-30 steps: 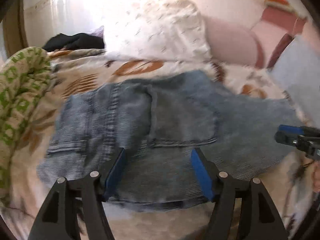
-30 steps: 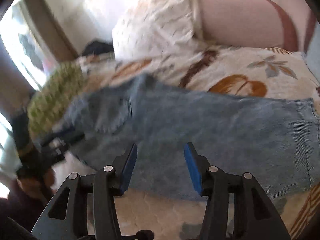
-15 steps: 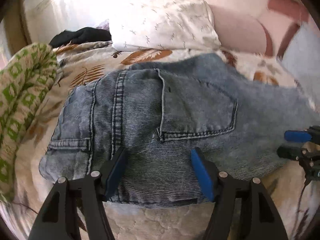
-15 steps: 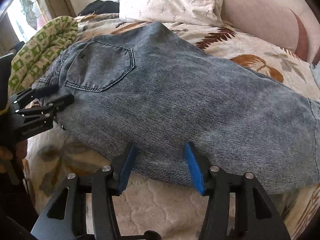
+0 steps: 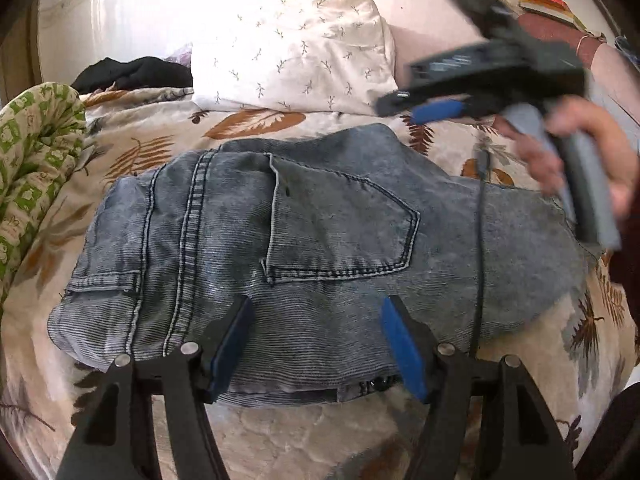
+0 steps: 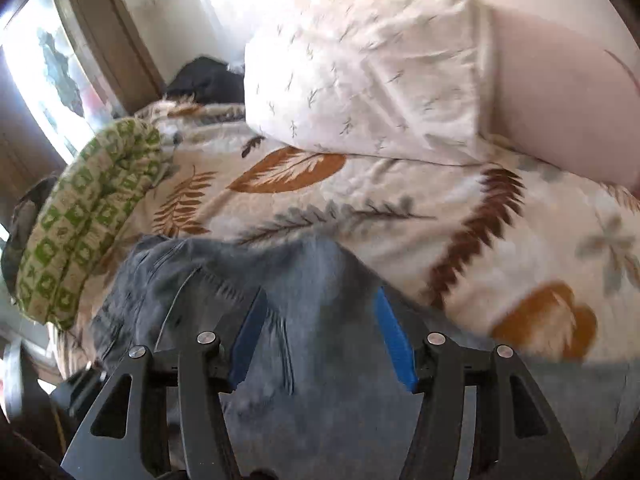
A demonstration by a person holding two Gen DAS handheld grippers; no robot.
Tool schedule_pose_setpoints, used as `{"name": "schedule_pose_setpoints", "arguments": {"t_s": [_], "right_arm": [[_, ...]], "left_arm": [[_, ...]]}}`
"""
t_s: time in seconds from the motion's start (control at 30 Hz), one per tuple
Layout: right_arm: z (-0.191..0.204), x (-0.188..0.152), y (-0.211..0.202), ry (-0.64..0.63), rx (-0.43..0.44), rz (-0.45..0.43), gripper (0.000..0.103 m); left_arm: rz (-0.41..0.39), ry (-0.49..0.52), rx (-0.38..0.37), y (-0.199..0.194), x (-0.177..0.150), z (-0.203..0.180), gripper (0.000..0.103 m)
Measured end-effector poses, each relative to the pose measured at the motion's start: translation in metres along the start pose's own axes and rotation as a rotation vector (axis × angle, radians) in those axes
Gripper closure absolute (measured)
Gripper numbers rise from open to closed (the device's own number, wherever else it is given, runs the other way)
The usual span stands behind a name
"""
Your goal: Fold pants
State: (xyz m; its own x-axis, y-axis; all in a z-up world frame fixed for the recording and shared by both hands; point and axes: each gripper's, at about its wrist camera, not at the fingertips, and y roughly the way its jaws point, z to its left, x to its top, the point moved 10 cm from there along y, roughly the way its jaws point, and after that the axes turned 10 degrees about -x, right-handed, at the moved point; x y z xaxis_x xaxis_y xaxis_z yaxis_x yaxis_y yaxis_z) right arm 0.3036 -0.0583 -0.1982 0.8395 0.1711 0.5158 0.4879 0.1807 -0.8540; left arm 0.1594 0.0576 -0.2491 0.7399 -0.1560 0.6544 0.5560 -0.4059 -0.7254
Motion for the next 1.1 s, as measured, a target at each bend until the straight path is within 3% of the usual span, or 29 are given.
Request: {"name": "schedule_pose_setpoints", "arguments": {"t_s": [0.13, 0.23, 0.3, 0.43, 0.57, 0.73, 0.93, 1.1], "right_arm": [[0.009, 0.015, 0.029, -0.045, 0.047, 0.063, 0.046], [0.010, 0.018, 0.053, -0.031, 0.093, 0.179, 0.046], [0.012, 0.007, 0.065, -0.019, 0.152, 0.302, 0.046], [0.017, -0.015, 0.059, 0.001, 0.235, 0.445, 0.046], [0.027, -0.016, 0.043, 0.022, 0.312, 0.449, 0.044], [0.033, -0.019, 0.066, 0.080, 0.291, 0.471, 0.041], [0.020, -0.005, 0.078, 0.218, 0.300, 0.378, 0.044], [0.009, -0.001, 0.082, 0.308, 0.320, 0.351, 0.044]], "left_arm": [[0.033, 0.019, 0.006, 0.006, -0.005, 0.002, 0.034], [0.040, 0.038, 0.010, 0.007, -0.007, 0.000, 0.033], [0.044, 0.036, 0.006, 0.007, -0.008, 0.001, 0.033], [0.051, 0.040, 0.014, 0.007, -0.010, 0.000, 0.033], [0.050, 0.035, 0.020, 0.007, -0.010, 0.000, 0.032], [0.047, 0.049, 0.031, 0.009, -0.011, -0.001, 0.030], [0.051, 0.053, 0.033, 0.009, -0.011, 0.001, 0.029], [0.061, 0.047, 0.037, 0.006, -0.015, 0.001, 0.029]]}}
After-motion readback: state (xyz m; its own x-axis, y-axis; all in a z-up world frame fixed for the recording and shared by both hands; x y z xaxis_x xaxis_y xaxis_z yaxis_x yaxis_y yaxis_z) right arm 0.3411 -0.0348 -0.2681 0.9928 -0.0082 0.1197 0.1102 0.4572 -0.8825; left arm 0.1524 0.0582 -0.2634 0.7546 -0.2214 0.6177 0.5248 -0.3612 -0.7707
